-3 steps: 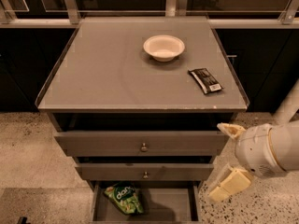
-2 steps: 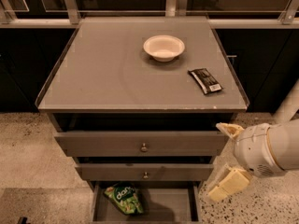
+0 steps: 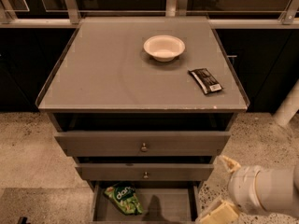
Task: Pick green rice chip bag from bottom drawer and place on counter
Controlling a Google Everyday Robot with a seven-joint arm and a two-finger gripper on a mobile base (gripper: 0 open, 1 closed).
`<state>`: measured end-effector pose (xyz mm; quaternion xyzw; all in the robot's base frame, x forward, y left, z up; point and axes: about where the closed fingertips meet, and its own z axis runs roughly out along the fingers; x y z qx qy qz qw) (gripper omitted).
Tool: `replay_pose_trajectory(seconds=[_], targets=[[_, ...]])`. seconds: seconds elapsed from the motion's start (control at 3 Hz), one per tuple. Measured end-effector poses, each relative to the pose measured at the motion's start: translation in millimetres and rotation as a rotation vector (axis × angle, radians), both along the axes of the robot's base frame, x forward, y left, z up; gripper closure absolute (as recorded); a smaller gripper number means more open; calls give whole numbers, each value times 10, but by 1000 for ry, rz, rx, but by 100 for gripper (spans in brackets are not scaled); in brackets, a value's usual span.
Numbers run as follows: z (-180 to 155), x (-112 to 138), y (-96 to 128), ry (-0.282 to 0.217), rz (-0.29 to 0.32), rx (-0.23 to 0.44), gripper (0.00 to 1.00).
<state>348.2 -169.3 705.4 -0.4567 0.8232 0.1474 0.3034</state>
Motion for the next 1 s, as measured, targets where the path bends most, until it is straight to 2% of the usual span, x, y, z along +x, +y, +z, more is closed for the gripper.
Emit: replay_pose_trajectory(seconds=[0.33,0.67,1.0], targets=[[-645,-94,-81,79,-60,63,0],[-737,-96,-67,93,-61,80,0],[-897,-104,-87,93,-90,91,0]])
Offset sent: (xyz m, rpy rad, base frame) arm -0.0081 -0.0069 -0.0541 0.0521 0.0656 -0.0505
